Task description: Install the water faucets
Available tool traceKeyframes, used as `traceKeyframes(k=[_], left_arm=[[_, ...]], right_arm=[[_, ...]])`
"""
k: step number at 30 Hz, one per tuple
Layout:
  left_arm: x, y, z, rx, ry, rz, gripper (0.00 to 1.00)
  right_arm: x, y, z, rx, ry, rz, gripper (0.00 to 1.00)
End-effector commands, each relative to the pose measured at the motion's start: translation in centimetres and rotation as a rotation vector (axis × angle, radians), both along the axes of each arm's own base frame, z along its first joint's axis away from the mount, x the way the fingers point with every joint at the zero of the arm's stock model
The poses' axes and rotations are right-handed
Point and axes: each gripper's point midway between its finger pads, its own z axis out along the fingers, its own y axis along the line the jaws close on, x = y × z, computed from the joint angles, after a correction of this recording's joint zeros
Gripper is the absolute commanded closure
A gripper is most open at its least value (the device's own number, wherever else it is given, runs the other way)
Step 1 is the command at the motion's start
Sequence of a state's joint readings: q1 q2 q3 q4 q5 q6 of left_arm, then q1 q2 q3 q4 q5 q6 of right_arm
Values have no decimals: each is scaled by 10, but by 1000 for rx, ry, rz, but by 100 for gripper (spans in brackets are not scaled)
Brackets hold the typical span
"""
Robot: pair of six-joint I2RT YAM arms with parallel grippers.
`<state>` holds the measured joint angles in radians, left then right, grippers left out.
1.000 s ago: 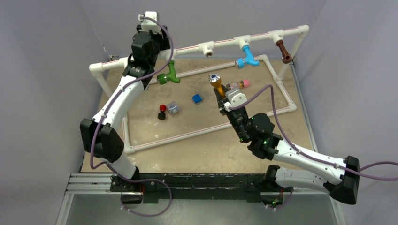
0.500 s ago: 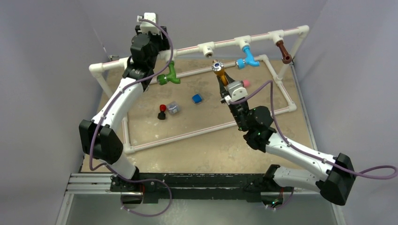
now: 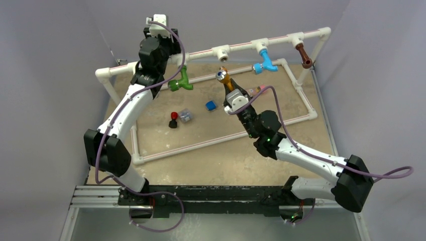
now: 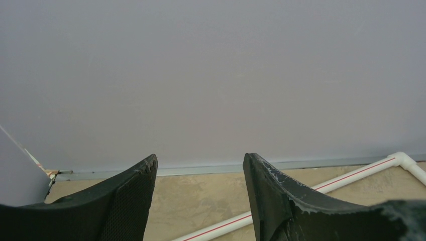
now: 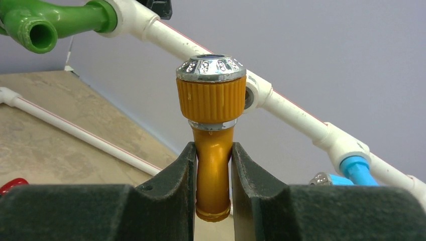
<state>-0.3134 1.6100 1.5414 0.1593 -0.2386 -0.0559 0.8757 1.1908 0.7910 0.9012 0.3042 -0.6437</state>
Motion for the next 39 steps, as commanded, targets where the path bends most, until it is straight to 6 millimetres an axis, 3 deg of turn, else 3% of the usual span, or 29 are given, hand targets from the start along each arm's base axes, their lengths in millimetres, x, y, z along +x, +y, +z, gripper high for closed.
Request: traceKeyframes(k=[1, 16, 21, 39], left_arm=[[-3, -2, -63, 83, 185, -30, 37], [-3, -3, -67, 81, 197, -37, 37], [-3, -3, -66, 83, 196, -38, 36], [-4, -4, -65, 82, 197, -44, 36]], right_arm=[[-4, -22, 56, 96, -145, -61, 100], [6, -23, 63, 116, -162, -58, 100], [12, -14, 57, 104, -146, -46, 100], [20, -13, 54, 106, -153, -44, 100]])
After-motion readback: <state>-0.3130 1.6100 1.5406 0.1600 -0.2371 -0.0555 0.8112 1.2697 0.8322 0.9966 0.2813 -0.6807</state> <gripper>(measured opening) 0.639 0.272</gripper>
